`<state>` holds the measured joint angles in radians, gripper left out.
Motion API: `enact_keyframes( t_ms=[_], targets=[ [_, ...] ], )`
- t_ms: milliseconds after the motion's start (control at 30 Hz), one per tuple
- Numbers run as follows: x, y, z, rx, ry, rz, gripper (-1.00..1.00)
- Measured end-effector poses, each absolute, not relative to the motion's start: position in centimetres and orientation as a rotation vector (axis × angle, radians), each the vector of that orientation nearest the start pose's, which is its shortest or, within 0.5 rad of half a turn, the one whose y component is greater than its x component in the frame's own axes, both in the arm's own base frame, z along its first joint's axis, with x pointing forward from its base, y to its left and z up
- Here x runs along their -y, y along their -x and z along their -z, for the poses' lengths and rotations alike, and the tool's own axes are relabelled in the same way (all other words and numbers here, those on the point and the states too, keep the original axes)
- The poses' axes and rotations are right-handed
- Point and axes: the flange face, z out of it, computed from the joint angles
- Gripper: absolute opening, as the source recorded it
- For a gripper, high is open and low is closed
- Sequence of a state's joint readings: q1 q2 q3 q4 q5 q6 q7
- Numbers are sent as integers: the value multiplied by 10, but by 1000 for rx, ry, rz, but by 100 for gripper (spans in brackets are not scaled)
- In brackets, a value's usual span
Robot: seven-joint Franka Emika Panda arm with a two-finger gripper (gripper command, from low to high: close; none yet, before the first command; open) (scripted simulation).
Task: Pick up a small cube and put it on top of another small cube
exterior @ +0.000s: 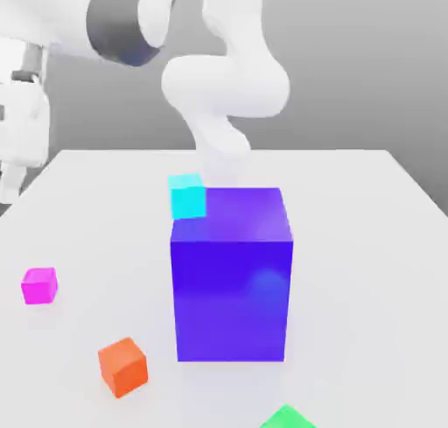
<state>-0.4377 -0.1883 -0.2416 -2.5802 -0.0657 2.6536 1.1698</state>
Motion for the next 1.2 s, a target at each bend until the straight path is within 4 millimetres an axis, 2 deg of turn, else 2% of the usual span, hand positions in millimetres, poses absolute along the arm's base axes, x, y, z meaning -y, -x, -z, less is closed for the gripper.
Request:
enact_keyframes(
  t_ms=[67, 133, 200, 233, 300, 467, 500, 733, 933, 967, 1067, 1200],
  targets=[
    [306, -330, -310, -2511, 1779, 292, 0],
    [329, -290, -271, -2648, 1618, 203, 0],
    [341, -252, -234, -2760, 1462, 111, 0],
    [341, -238, -216, -2800, 1401, 65, 0],
    [340, -225, -189, -2837, 1344, 16, 0],
    [339, -220, -135, -2849, 1326, 1, 0],
    [339, -220, -129, -2849, 1326, 0, -100],
    [339, -220, -129, -2849, 1325, 1, -100],
    [339, -221, -184, -2847, 1327, 1, -100],
    [335, -230, -190, -2831, 1360, 1, -100],
    [314, -282, -197, -2745, 1530, 0, -100],
    [269, -355, -205, -2599, 1769, -1, -100]
  ],
)
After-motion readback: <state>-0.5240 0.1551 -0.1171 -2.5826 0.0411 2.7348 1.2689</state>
